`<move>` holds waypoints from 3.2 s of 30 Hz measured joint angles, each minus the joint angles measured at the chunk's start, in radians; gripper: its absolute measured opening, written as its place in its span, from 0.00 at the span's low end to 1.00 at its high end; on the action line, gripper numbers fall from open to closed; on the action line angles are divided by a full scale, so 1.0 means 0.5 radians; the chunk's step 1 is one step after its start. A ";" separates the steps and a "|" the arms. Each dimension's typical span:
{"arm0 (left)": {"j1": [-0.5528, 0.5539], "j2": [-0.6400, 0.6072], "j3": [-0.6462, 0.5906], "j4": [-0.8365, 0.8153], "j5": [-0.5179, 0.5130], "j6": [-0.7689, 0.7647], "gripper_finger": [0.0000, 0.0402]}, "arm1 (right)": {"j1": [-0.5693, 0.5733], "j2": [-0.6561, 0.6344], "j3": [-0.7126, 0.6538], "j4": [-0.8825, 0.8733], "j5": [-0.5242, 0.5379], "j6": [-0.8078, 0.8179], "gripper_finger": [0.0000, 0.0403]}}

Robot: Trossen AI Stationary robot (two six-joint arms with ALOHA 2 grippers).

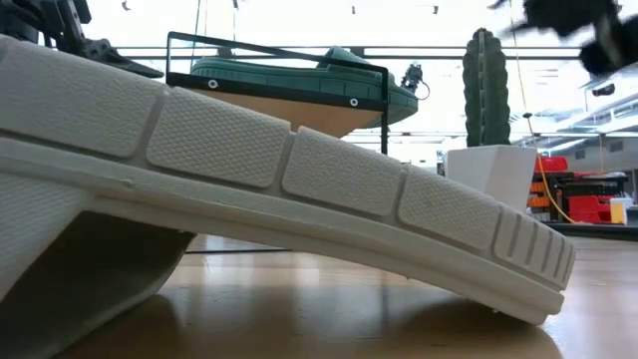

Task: Pick and place slides into the shelf
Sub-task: Put the top white slipper on the shelf

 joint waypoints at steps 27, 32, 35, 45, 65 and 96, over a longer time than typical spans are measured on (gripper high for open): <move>0.000 0.001 0.000 0.005 0.000 -0.214 0.20 | 1.305 0.647 0.025 -0.533 1.835 0.904 0.02; 0.000 0.001 0.000 0.020 0.000 -0.266 0.20 | 0.955 0.786 -0.154 -0.338 1.835 0.895 0.01; 0.000 0.000 0.000 0.031 0.000 -0.267 0.20 | 0.755 0.808 -0.219 -0.342 1.705 0.909 0.01; 0.000 0.000 0.000 0.052 0.000 -0.314 0.20 | 0.382 0.743 -0.483 -0.269 1.282 0.930 0.01; 0.000 0.000 0.000 0.051 -0.001 -0.355 0.21 | -0.388 0.758 -0.612 0.282 0.558 0.858 0.48; 0.000 0.000 0.000 0.044 0.000 -0.349 0.21 | -0.878 1.151 -0.611 1.236 0.447 0.504 0.69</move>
